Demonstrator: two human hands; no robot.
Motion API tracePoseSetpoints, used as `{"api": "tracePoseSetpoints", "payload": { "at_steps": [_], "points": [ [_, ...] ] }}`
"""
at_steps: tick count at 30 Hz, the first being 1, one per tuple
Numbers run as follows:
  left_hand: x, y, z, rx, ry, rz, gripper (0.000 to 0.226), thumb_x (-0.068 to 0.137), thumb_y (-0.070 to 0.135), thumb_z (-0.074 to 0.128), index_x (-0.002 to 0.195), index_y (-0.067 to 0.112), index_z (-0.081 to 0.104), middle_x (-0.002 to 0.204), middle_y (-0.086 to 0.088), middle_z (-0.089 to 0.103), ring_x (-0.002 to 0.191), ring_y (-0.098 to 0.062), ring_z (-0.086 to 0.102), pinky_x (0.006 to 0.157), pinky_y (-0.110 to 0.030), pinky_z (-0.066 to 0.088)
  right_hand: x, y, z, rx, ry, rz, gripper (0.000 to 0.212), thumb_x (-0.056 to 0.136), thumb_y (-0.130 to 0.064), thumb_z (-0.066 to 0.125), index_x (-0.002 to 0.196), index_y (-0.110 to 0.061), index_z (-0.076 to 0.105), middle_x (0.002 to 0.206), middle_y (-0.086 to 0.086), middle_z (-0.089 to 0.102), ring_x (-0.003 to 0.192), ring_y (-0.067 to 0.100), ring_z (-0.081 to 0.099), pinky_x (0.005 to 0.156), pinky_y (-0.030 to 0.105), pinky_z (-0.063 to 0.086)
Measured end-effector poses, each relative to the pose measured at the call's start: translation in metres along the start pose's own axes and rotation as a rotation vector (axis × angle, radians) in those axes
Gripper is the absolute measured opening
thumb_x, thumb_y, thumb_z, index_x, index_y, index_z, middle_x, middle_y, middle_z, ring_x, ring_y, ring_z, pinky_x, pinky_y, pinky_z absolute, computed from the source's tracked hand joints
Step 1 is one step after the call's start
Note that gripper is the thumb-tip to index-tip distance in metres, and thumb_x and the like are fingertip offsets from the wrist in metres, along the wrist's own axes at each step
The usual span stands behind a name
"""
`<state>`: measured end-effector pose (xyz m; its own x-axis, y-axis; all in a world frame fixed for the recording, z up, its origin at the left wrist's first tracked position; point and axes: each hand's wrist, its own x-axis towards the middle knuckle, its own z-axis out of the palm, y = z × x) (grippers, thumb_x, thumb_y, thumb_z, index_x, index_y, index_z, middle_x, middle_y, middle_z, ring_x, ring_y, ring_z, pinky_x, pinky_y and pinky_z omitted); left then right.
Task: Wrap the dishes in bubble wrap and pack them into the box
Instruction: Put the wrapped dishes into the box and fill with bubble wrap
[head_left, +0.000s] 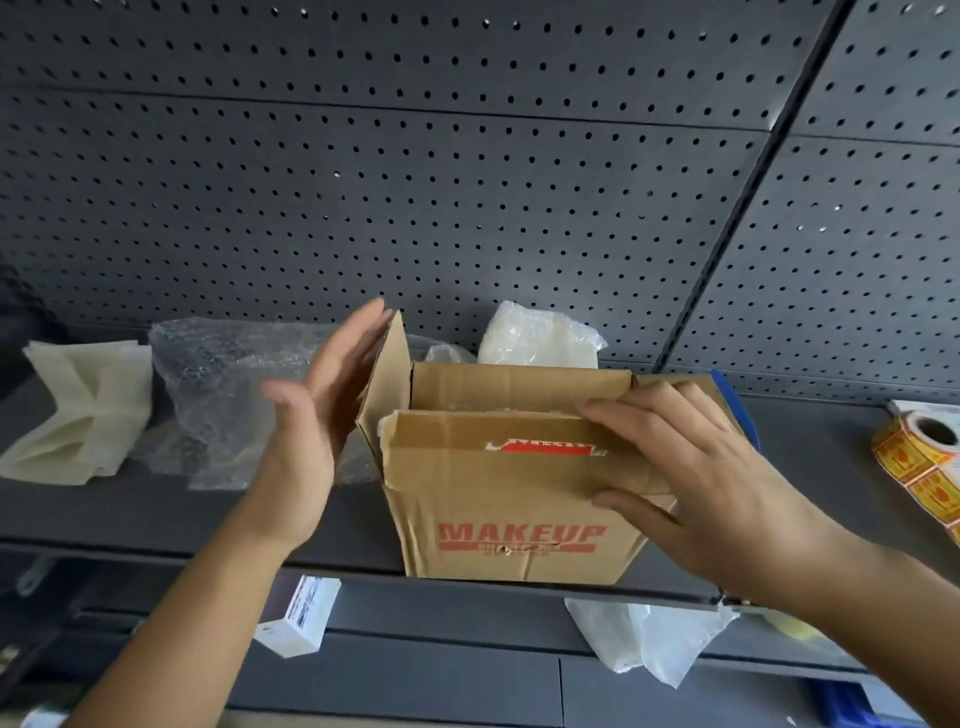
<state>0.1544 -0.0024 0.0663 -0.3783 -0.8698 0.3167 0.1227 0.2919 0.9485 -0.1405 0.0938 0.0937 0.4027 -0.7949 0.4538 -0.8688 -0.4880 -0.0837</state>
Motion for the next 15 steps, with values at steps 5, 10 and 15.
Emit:
{"api": "tracePoseSetpoints", "payload": {
  "at_steps": [5,10,15],
  "points": [
    [0.027,0.025,-0.002,0.056,0.018,0.003,0.077,0.080,0.089,0.027,0.112,0.036,0.073,0.157,0.013,0.045,0.146,-0.013,0.041,0.114,-0.048,0.032,-0.009,-0.014,0.004,0.032,0.186,-0.005,0.031,0.092,-0.020,0.069,0.118,-0.022,0.055,0.101,-0.005,0.056,0.081,0.023,0.051,0.071,0.036,0.047],
    [0.034,0.029,-0.017,0.431,-0.084,-0.017,0.041,0.091,0.055,0.054,0.081,0.019,0.071,0.135,0.014,0.064,0.131,-0.009,0.056,0.114,-0.049,0.038,-0.029,-0.026,0.015,-0.028,0.344,-0.001,0.021,0.083,0.001,0.072,0.094,-0.016,0.068,0.084,0.005,0.064,0.066,0.031,0.053,0.056,0.043,0.046],
    [0.027,0.021,-0.026,0.365,-0.082,-0.032,0.023,0.085,0.033,0.066,0.092,0.011,0.067,0.137,0.009,0.063,0.131,-0.012,0.057,0.107,-0.037,0.040,-0.050,-0.039,0.030,-0.027,0.403,0.037,0.019,0.091,-0.006,0.066,0.077,-0.010,0.079,0.087,0.006,0.073,0.082,0.022,0.056,0.070,0.033,0.044]
  ]
}}
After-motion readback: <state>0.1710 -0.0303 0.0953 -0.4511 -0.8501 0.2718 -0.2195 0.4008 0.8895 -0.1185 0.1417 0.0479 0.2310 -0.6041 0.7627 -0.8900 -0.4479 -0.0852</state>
